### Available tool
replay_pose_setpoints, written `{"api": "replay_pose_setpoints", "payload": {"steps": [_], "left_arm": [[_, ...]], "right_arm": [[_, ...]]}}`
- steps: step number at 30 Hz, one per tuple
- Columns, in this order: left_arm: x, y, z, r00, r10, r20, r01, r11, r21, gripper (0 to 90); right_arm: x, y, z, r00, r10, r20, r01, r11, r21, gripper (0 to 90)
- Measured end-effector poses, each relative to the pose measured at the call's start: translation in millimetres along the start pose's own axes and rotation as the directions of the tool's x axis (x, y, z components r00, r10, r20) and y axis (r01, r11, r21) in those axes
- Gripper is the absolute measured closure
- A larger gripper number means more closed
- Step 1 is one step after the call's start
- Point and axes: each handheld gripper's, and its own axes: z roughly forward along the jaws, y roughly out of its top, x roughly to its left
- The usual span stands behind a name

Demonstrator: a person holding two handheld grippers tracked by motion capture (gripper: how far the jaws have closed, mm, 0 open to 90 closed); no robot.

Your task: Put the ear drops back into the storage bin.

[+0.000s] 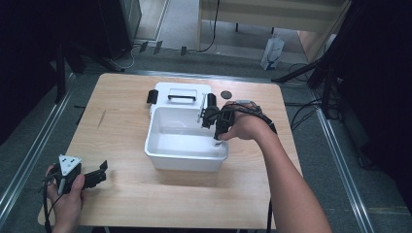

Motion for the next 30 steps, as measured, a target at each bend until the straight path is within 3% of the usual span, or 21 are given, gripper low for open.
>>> {"api": "replay_pose_setpoints", "payload": {"steps": [19, 30], "left_arm": [[-0.1, -0.1, -0.2, 1.0000, -0.001, 0.002, 0.001, 1.0000, 0.002, 0.6], [-0.1, -0.1, -0.2, 1.0000, -0.002, 0.002, 0.002, 1.0000, 0.002, 0.6]], "right_arm": [[5.2, 3.2, 30.3, 0.9998, -0.018, -0.005, 0.018, 0.999, 0.030, 72.0], [6.5, 7.4, 37.1, 0.9995, -0.033, 0.004, 0.032, 0.998, 0.061, 71.8]]}}
